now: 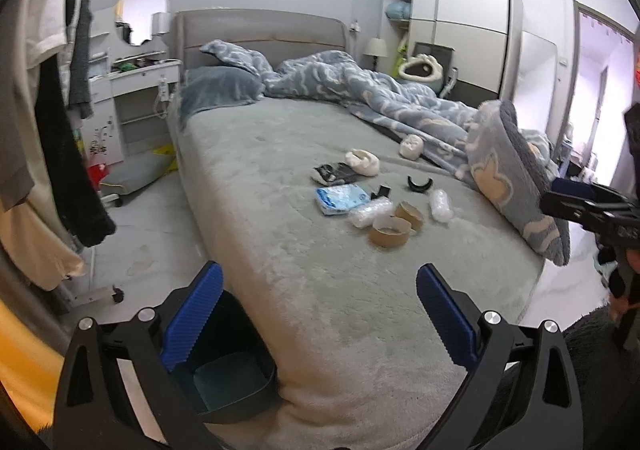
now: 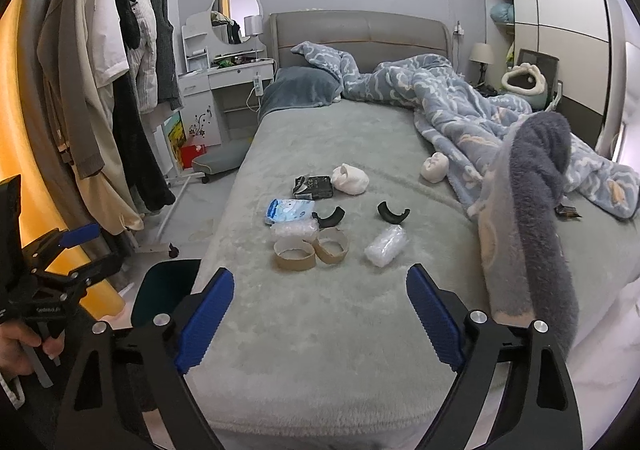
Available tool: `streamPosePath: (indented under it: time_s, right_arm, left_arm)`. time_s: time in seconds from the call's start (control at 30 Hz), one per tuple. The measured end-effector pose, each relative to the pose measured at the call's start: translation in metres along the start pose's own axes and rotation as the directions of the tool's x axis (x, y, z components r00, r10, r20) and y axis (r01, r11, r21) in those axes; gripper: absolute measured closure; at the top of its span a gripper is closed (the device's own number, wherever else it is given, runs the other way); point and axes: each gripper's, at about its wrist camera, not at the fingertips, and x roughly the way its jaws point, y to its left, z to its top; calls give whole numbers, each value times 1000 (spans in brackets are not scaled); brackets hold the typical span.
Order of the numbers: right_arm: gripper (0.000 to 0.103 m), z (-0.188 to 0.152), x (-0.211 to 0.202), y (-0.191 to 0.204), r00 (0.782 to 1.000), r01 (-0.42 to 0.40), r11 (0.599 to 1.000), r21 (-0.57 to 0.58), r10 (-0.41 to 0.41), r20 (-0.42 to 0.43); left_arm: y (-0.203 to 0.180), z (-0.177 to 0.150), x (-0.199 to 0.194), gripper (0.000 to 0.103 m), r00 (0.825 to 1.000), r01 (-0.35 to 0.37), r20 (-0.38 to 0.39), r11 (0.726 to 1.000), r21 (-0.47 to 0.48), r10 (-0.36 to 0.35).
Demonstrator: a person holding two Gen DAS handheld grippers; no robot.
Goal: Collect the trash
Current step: 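Grasp the brown tape roll with the left tool while the right tool grasps the bubble wrap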
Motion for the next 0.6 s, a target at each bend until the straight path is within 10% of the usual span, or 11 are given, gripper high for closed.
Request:
streamPosePath:
  time_s: [0.6]
  right_arm:
    - [24, 2, 98, -48, 989, 25, 998, -62, -34, -145]
  left_arm:
    - [-23, -4, 99, 14, 972, 168, -179, 983, 74, -152]
